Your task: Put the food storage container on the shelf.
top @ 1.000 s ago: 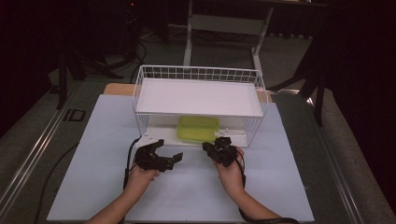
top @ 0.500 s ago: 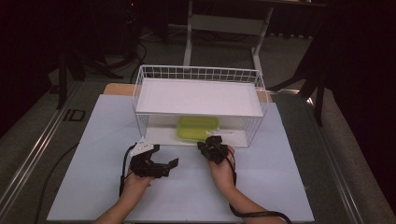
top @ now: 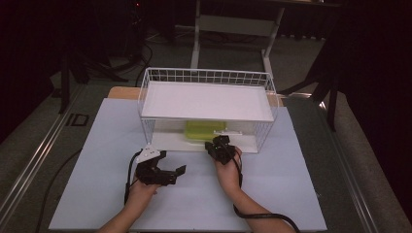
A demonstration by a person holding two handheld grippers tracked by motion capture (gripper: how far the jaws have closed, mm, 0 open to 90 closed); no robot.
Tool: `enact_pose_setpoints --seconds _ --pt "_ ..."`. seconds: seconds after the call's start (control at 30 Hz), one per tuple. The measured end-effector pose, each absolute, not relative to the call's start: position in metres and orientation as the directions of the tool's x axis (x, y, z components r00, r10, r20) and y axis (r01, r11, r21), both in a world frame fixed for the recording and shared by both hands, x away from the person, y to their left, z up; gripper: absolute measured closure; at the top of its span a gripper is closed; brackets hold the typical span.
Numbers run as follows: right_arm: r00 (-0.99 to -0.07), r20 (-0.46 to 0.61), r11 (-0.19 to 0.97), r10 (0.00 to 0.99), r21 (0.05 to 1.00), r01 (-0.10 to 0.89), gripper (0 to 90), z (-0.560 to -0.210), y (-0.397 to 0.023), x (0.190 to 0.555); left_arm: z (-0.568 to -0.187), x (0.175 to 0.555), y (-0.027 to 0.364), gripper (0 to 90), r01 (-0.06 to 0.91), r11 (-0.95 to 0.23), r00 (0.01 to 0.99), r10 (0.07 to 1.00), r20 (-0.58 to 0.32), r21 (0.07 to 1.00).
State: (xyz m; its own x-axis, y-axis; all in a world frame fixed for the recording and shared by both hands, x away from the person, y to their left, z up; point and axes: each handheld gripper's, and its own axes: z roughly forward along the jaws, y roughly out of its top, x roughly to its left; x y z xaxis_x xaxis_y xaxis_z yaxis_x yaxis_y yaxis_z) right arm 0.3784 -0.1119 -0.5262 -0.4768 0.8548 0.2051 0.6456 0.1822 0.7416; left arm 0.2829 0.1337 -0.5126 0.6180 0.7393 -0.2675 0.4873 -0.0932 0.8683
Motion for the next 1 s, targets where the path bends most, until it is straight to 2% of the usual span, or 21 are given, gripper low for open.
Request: enact_pose_setpoints --seconds 0.23,0.57,1.0 --pt "-0.473 0.187 0.185 0.861 0.75 0.635 90.0 -0.526 -0.11 0.387 -0.513 0.283 0.136 2.1 0.486 -0.091 0.616 0.742 -0.266 0.869" --pt "-0.428 0.22 0.136 0.876 0.74 0.658 89.9 -0.523 -0.112 0.398 -0.514 0.283 0.138 2.1 0.486 -0.1 0.616 0.743 -0.259 0.868" --pt "-0.447 0.214 0.15 0.868 0.746 0.649 89.2 -0.524 -0.104 0.401 -0.514 0.282 0.138 2.1 0.483 -0.1 0.616 0.745 -0.256 0.87"
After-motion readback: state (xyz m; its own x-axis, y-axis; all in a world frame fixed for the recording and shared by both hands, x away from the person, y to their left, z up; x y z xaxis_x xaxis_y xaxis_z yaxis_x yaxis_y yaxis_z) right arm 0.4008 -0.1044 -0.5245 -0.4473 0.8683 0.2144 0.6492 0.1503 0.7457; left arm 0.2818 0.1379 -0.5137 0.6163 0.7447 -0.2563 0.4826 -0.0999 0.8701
